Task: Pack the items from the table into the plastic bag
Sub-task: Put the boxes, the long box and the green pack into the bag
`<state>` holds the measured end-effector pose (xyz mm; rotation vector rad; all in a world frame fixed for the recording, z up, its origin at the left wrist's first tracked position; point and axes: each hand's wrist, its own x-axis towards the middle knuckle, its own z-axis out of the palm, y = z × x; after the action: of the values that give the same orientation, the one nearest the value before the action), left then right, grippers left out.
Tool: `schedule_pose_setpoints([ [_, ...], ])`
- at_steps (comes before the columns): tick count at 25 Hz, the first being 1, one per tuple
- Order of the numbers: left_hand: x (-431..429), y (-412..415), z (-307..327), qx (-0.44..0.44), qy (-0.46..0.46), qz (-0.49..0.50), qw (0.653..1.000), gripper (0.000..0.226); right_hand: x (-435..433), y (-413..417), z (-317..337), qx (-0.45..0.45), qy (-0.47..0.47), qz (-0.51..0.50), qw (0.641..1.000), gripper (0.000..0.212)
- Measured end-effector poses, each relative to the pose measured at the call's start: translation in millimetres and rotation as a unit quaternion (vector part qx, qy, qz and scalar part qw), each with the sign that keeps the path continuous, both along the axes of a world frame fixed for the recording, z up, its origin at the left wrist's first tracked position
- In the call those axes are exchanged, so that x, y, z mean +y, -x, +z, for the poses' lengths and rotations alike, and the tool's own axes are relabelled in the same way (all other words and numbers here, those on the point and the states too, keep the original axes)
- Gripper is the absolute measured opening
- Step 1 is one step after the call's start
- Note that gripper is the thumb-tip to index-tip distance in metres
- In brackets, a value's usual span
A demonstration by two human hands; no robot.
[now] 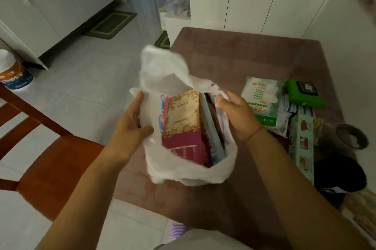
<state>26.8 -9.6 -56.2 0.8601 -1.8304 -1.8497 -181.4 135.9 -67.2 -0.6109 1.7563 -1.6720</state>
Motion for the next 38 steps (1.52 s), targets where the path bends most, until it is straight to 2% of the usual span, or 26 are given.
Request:
schedule_pose_setpoints([
  [2, 7, 5, -7, -0.022, 0.036, -0.007, 0.999, 0.088, 10, 6, -18, 0.060, -0.087, -0.008, 0.994, 0.034],
  [3, 9, 6, -10, -0.024, 0.039, -0.016, 0.999, 0.088, 15, 10, -25, 0.059, -0.097, -0.021, 0.993, 0.033],
  [7, 9, 9, -13, -0.040, 0.036, -0.042, 0.998, 0.089, 31, 23, -31, 0.055, -0.065, -0.062, 0.994, 0.015],
  [9, 9, 13, -12, -0.051, 0.046, -0.038, 0.997, 0.092, 45, 35, -37, 0.058, -0.057, -0.110, 0.991, 0.026],
  [10, 8, 14, -11, -0.055, 0.049, -0.031, 0.997, 0.092, 55, 43, -44, 0.090, -0.101, -0.168, 0.976, 0.036],
  [11, 9, 18, -10, -0.059, 0.051, -0.026, 0.997, 0.092, 71, 53, -52, 0.151, -0.188, -0.229, 0.943, 0.047],
  [13, 11, 24, -10, -0.069, 0.061, -0.012, 0.996, 0.087, 107, 68, -73, 0.246, -0.398, -0.291, 0.835, 0.073],
  [14, 12, 26, -11, -0.074, 0.067, -0.009, 0.995, 0.085, 121, 70, -83, 0.238, -0.466, -0.282, 0.804, 0.084],
  [16, 16, 30, -13, -0.084, 0.081, -0.007, 0.993, 0.082, 138, 66, -106, 0.194, -0.531, -0.247, 0.787, 0.094],
  [20, 20, 31, -14, -0.106, 0.110, -0.005, 0.988, 0.083, 142, 66, -134, 0.210, -0.564, -0.280, 0.748, 0.080],
  [23, 23, 30, -13, -0.119, 0.146, 0.006, 0.982, 0.084, 146, 71, -138, 0.173, -0.581, -0.266, 0.750, 0.074],
  [26, 25, 27, -12, -0.125, 0.165, 0.006, 0.978, 0.083, 151, 67, -124, 0.109, -0.552, -0.234, 0.793, 0.080],
  [28, 26, 26, -9, -0.117, 0.144, 0.006, 0.983, 0.082, 149, 69, -90, 0.133, -0.480, -0.248, 0.831, 0.079],
  [31, 27, 28, -3, -0.111, 0.135, 0.001, 0.985, 0.084, 131, 79, -2, 0.199, -0.246, -0.293, 0.902, 0.077],
  [32, 27, 30, -2, -0.115, 0.140, -0.003, 0.983, 0.085, 122, 79, 34, 0.214, -0.159, -0.304, 0.915, 0.078],
  [35, 26, 35, 0, -0.119, 0.141, -0.010, 0.983, 0.086, 80, 69, 113, 0.256, 0.024, -0.273, 0.927, 0.083],
  [38, 26, 37, 0, -0.122, 0.155, -0.016, 0.980, 0.088, 23, 40, 125, 0.297, 0.038, -0.195, 0.934, 0.089],
])
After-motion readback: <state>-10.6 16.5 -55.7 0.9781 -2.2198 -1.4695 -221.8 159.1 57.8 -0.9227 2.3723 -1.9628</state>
